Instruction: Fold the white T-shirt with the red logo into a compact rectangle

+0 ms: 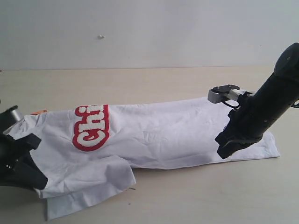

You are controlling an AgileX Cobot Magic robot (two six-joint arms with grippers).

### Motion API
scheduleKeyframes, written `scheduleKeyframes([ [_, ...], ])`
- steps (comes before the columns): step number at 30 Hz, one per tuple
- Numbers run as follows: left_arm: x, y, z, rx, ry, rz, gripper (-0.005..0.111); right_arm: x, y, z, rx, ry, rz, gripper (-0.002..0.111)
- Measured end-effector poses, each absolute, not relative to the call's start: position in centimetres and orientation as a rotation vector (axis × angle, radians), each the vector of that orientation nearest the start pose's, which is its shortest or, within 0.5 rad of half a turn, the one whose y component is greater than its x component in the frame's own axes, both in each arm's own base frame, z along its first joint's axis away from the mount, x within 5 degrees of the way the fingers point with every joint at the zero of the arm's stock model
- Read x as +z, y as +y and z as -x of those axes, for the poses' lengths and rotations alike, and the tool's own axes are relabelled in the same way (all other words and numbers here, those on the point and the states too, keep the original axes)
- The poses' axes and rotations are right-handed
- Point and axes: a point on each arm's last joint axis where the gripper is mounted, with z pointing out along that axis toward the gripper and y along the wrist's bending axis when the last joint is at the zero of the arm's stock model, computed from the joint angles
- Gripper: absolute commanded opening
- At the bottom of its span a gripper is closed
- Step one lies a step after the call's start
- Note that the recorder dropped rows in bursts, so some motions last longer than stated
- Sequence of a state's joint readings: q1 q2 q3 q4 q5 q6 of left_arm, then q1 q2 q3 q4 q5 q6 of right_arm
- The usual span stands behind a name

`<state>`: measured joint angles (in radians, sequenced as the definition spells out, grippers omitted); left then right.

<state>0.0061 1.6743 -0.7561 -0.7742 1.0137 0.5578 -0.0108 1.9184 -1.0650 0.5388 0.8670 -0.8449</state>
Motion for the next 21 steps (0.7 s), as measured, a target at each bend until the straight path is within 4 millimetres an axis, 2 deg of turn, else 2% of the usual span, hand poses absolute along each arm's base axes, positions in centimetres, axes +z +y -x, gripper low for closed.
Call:
scheduleKeyframes([
  [4, 17.6, -4.8, -25.9, -1.209, 2.93, -0.04, 0.0, 13.4, 3.2, -33.0, 0.584, 2.895, 0.69, 0.0],
  [8, 18.4, -3.8, -27.2, -1.269, 2.832, 0.014, 0.0, 13.4, 3.2, -33.0, 0.584, 2.895, 0.69, 0.0],
  [15, 16.5, -3.3, -29.5, -1.309, 2.783, 0.065, 0.0, 13.4, 3.2, -33.0, 0.584, 2.895, 0.69, 0.0],
  [19, 15.3, -3.2, -31.3, -1.328, 2.704, 0.144, 0.012, 13.4, 3.2, -33.0, 0.585, 2.896, 0.69, 0.0],
  [20, 14.9, -3.2, -31.8, -1.32, 2.686, 0.179, 0.018, 13.4, 3.2, -32.9, 0.588, 2.897, 0.691, 0.0],
  [21, 14.5, -3.1, -32.3, -1.31, 2.672, 0.215, 0.03, 13.4, 3.2, -32.9, 0.589, 2.898, 0.692, 0.0],
])
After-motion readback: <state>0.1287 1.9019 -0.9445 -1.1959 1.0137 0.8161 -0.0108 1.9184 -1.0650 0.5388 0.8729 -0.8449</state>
